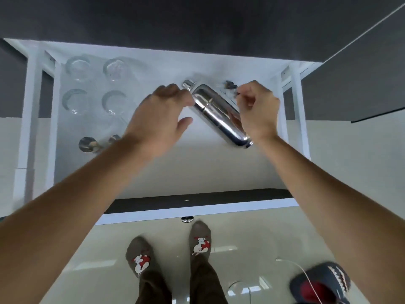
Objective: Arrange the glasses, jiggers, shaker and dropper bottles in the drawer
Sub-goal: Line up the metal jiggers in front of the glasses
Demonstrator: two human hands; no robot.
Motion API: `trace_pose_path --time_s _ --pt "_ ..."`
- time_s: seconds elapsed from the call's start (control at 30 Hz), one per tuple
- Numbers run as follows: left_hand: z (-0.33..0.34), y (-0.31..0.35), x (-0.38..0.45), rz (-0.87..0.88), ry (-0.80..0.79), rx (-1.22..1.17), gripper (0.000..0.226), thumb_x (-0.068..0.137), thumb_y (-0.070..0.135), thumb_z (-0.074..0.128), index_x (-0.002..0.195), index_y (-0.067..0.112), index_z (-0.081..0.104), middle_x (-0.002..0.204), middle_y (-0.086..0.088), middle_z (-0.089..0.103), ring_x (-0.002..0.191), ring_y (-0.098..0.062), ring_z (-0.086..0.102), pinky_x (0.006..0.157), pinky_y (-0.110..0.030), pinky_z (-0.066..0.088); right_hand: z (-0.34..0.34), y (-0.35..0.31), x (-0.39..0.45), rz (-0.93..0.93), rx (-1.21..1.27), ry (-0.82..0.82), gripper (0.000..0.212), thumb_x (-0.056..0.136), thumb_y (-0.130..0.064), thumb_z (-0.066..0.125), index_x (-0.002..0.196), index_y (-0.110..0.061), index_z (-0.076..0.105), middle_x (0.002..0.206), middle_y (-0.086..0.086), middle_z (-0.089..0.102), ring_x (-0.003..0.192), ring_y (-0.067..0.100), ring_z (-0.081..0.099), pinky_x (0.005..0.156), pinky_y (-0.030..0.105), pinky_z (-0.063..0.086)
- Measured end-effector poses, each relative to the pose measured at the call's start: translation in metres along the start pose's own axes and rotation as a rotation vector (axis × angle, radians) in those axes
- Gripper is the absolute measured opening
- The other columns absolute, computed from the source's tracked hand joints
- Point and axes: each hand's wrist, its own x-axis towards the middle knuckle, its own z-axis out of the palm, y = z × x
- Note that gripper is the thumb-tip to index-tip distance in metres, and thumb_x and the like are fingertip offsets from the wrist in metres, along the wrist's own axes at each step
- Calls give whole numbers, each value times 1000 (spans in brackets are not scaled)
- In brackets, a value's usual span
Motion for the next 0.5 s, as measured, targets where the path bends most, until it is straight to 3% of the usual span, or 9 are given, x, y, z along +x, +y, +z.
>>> trace_pose_path --time_s 0.07,0.1,0.23,0.37,0.5 --pt "25 29 15 175 -82 -42 25 84 13 66 109 9 65 108 -11 66 101 -31 60 83 -43 52 -20 28 15 108 -54 -27 23 89 -3 51 99 -11 70 96 1 75 81 7 64 71 0 45" --pt "39 43 19 267 -127 -53 23 84 12 65 107 9 66 108 -10 66 102 -30 60 84 -43 52 -28 39 20 142 -102 -70 25 90 -4 49 101 -11 70 101 3 74 87 10 66 73 0 44" --pt "101 91 34 510 -264 8 23 86 14 63 108 9 67 109 -8 66 108 -29 58 95 -42 48 -41 65 35 177 -287 -298 34 92 -4 39 108 -10 68 117 10 67 110 27 60 86 21 44" --pt "139 120 60 454 -333 202 26 91 11 54 116 8 61 118 -9 62 117 -27 53 104 -39 39 -38 72 49 208 -272 -442 37 93 -2 39 123 -14 58 131 12 55 114 27 57 81 22 43" --pt "157 129 84 365 -447 395 34 89 8 54 123 8 56 133 -11 54 125 -29 47 102 -39 37 -41 75 63 240 -234 -510 42 97 -5 38 136 -15 47 141 9 45 119 24 49 81 22 41"
